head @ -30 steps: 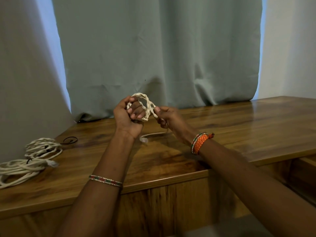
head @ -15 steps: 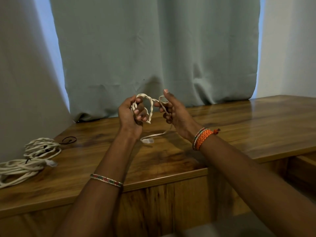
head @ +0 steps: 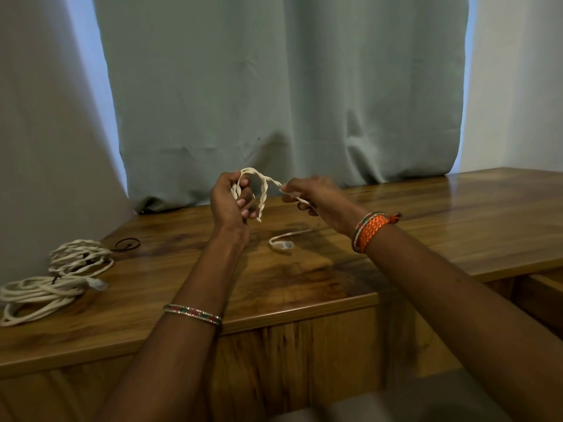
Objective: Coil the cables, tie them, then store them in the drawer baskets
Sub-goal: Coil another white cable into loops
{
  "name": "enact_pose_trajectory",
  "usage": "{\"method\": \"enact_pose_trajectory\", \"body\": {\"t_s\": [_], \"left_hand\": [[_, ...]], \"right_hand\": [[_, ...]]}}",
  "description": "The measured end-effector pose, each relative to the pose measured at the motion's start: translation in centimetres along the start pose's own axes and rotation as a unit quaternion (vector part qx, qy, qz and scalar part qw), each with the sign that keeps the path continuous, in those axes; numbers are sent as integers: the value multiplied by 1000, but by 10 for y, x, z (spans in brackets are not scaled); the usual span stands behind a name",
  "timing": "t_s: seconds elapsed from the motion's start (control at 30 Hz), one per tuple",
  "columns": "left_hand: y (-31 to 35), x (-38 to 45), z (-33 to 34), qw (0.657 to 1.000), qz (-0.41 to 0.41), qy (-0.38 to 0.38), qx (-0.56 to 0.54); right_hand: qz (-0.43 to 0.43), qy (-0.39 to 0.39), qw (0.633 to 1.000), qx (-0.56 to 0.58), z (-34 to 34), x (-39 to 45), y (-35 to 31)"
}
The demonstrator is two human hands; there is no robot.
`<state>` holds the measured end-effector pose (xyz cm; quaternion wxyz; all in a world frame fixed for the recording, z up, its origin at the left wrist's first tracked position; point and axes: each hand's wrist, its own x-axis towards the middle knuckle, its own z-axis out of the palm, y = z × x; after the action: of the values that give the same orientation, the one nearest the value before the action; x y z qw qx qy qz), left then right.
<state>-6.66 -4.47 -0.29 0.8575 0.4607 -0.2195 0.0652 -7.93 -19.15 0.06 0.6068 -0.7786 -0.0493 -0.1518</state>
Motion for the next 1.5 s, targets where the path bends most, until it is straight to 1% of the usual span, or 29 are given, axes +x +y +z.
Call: {"method": "enact_pose_trajectory", "body": {"t_s": [0.07,0.13,0.2,0.23,0.27,0.3,0.33,0.37,0.4,0.43,0.5,0.57,0.63,0.67,0.7,0.73,0.77,0.8,0.87,0.93,1.0,1.03,1.1,1.17,1.27,1.33,1.4,1.47,1.5], "left_hand": [[0,1,-2,1000,4,11,-8],[0,1,-2,1000,-9,-2,-2],[-1,-1,1,999,-29,-25,15],[-1,-2,2,998,-36,-35,24],[-1,-3,2,998,-41,-44,31],[0,-4,1,997,-43,-53,39],[1,-4,0,996,-45,-60,48],[1,-4,-1,995,-46,-65,57],[1,-4,-1,994,-45,-68,67],[1,-4,-2,994,-41,-68,77],[0,-3,-3,993,-30,-65,96],[0,-2,-5,993,-23,-60,101],[1,-2,-7,995,-29,-53,79],[2,-2,-8,996,-36,-52,63],[4,-4,-7,996,-44,-55,47],[4,-5,-6,996,-51,-59,31],[5,-6,-5,996,-56,-64,18],[5,-8,-2,996,-58,-70,8],[3,-12,5,995,-56,-88,-4],[0,-18,16,992,-66,-111,-7],[-5,-25,29,984,-94,-148,-12],[-6,-28,34,980,-109,-168,-18],[-6,-32,39,971,-125,-201,-27],[-1,-31,41,965,-119,-229,-45],[9,-22,37,964,-68,-251,-59],[16,-11,31,970,-31,-236,-41],[19,1,25,977,-13,-211,-20],[16,10,23,988,-11,-153,19],[13,14,22,991,9,-109,77]], "right_hand": [[-57,26,992,-111,3,-5,1],[-133,85,968,-196,9,-7,6],[-177,153,944,-234,11,-4,11],[-164,174,944,-227,10,-1,12],[-127,170,960,-185,8,1,11],[-62,133,983,-108,8,0,8],[21,67,997,-16,8,-1,4],[91,1,994,58,8,-4,0],[126,-50,986,96,8,-7,-3],[140,-76,980,121,8,-8,-5],[152,-86,968,179,9,-9,-8],[155,-73,948,267,8,-8,-10],[125,-48,938,318,5,-4,-9],[94,-28,952,289,4,-1,-7],[47,6,976,210,2,2,-3],[-13,56,995,87,1,5,1],[-73,109,991,-33,-1,8,5],[-125,155,974,-111,-1,12,10],[-177,223,944,-167,1,16,17],[-179,268,928,-189,6,24,21],[-145,281,929,-192,9,36,19],[-126,274,938,-171,9,42,16],[-80,227,963,-125,11,49,11],[-74,163,964,-195,13,38,9],[-88,71,938,-327,20,12,9],[-82,16,924,-372,24,-7,6],[-28,-89,925,-369,25,-28,-2],[9,-195,905,-378,28,-47,-13],[23,-239,889,-389,29,-57,-20]]}}
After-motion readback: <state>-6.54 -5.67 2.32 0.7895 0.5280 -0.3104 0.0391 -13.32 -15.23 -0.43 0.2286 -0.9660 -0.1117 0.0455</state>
